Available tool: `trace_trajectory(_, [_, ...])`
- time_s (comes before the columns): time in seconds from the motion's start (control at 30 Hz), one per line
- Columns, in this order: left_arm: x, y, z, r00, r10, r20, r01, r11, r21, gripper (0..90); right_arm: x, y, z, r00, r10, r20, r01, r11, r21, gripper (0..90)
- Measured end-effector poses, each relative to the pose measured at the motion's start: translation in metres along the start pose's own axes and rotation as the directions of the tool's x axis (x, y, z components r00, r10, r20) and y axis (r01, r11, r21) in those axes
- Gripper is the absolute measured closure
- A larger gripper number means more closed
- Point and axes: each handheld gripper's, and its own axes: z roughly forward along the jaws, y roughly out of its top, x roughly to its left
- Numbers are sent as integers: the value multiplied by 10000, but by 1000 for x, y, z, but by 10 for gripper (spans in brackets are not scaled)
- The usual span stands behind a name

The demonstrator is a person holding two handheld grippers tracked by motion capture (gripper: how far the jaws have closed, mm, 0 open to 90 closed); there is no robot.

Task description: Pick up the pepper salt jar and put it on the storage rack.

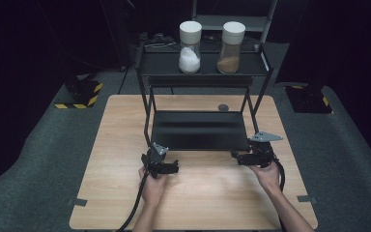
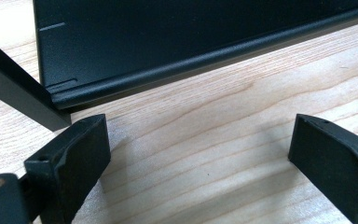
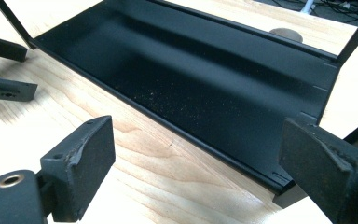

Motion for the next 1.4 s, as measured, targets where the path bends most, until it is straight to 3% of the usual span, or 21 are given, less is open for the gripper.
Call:
trace_trajectory(0.53, [0, 0, 0, 10000, -5, 3, 5, 10000, -3, 53, 5, -8, 9, 9999, -64, 83, 62, 9997, 247, 104])
trace_trajectory(1.4, [0, 0, 0, 10000, -8, 13, 8, 10000, 0, 53, 7, -24, 19, 9996, 226, 194, -236, 9983, 527, 104])
